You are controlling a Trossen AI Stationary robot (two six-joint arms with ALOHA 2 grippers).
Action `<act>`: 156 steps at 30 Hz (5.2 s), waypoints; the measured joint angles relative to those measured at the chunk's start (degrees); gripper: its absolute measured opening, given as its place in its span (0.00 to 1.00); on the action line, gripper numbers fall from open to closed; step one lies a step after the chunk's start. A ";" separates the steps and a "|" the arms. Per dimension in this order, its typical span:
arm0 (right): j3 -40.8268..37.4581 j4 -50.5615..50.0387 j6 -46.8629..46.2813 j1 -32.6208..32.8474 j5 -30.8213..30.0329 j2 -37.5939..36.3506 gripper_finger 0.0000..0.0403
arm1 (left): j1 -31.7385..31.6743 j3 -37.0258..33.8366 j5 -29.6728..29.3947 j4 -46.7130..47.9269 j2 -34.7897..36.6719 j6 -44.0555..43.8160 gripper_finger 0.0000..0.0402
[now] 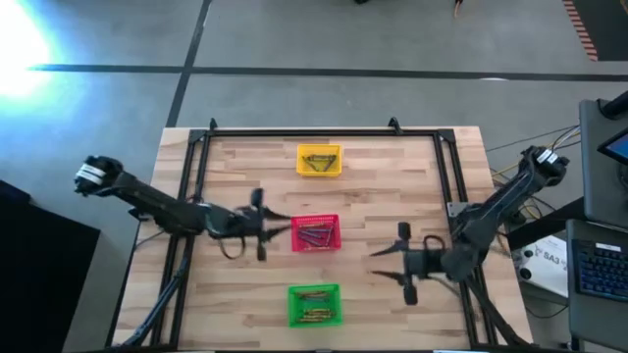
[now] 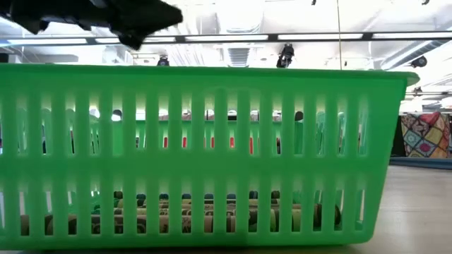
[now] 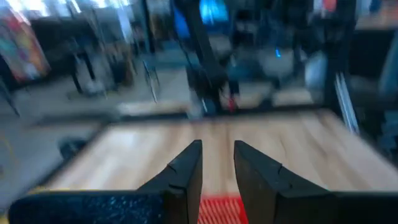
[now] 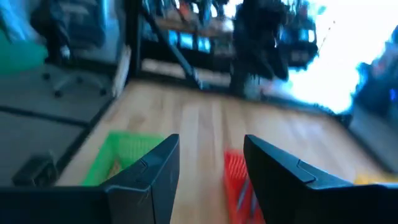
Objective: Sort crayons
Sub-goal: Return to Home Position
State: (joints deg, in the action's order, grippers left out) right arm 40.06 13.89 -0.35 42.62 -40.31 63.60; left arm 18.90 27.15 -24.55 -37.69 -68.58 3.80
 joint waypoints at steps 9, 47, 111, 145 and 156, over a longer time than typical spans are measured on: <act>-7.52 5.54 0.59 -11.84 12.30 -11.03 0.42 | -3.34 -10.54 -22.56 -8.35 10.67 -5.19 0.19; -22.21 9.18 0.71 -43.80 35.20 -31.09 0.42 | -20.70 -13.11 10.88 0.45 30.22 4.39 0.19; -39.39 -6.96 -10.58 -43.99 29.22 -60.83 0.12 | -22.49 -26.57 13.11 21.39 68.52 -3.42 0.18; -39.44 -11.83 -19.76 -43.99 34.08 -50.46 0.02 | -22.49 -26.64 13.07 27.71 68.59 -8.32 0.00; -39.46 -11.68 -19.16 -43.99 34.10 -50.39 0.02 | -22.49 -26.64 13.07 29.72 68.54 -7.71 0.00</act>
State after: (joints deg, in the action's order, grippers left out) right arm 0.60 2.22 -19.52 -1.37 -6.21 13.21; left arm -3.60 0.51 -11.49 -7.97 -0.03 -3.90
